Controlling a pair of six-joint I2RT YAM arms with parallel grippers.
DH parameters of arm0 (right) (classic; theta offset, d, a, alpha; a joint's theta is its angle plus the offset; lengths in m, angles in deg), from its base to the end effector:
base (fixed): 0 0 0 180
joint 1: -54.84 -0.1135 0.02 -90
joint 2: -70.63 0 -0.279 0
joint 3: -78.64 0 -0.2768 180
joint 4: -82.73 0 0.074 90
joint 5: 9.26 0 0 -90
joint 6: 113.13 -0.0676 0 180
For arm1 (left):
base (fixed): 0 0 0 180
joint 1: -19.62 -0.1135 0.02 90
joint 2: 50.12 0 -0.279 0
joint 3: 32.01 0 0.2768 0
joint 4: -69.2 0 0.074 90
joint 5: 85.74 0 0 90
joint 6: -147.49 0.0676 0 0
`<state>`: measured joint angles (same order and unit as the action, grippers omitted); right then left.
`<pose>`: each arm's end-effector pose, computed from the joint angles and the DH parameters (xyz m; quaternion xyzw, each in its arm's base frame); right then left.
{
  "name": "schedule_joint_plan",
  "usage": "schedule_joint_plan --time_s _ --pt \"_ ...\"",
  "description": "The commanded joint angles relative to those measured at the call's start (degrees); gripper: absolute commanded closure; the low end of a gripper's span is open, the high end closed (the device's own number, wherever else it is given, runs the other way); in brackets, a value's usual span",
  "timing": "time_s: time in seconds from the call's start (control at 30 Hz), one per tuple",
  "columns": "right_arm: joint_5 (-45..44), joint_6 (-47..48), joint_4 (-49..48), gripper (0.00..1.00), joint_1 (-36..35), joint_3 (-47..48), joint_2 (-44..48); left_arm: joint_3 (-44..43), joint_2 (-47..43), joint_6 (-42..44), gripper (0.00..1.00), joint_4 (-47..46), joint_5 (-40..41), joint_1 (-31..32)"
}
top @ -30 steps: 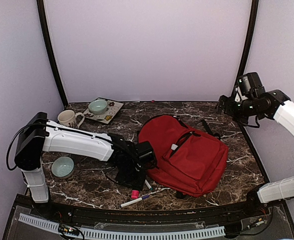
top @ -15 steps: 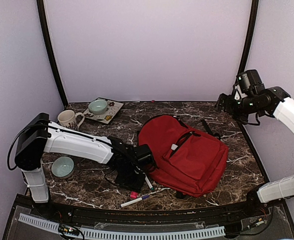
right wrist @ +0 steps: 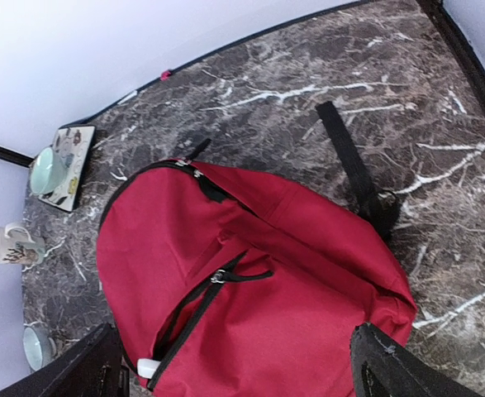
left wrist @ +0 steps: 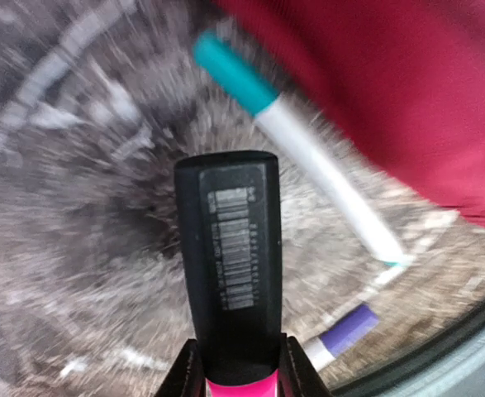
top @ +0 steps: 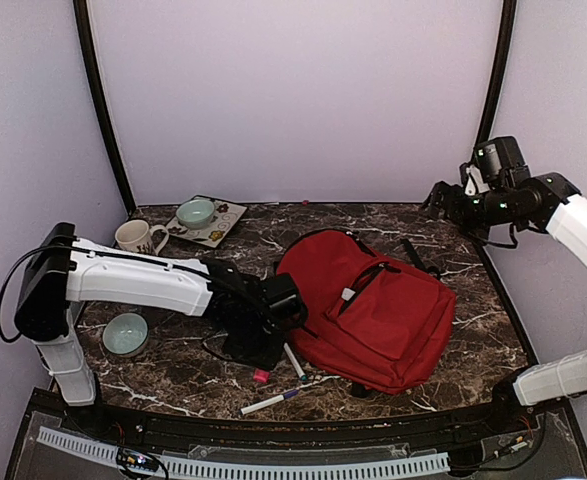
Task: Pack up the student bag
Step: Pick up the pen at the corner of the board, then pass from the left arm to the right
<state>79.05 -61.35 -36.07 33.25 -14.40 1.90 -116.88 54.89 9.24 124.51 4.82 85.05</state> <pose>0.2660 0.1031 0.3636 0.1384 0.9064 0.1872 0.3526 0.1618 -0.3523 0.1506 0.1475 0.9809 -0.1034 0.0733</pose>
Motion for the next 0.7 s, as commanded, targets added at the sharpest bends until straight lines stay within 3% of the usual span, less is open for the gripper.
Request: schedule_joint_plan --time_s 0.0,0.2,0.47,0.67 --pt "7.0 0.3 -9.6 0.03 0.3 -2.5 3.5 -5.9 -7.8 -1.0 0.85 5.5 4.2 -1.4" --pt "16.2 -0.9 -26.0 0.04 -0.9 -7.9 9.4 -13.7 -11.1 -0.6 0.85 3.2 1.0 -6.5" --pt "9.0 7.4 -36.2 0.05 -13.4 -14.0 11.3 -30.4 -6.3 -5.5 0.89 1.3 -5.5 -11.5" --pt "7.1 10.0 -42.9 0.05 -24.7 -17.1 10.7 -31.6 -4.6 -17.8 0.88 -7.9 -7.1 -12.8"
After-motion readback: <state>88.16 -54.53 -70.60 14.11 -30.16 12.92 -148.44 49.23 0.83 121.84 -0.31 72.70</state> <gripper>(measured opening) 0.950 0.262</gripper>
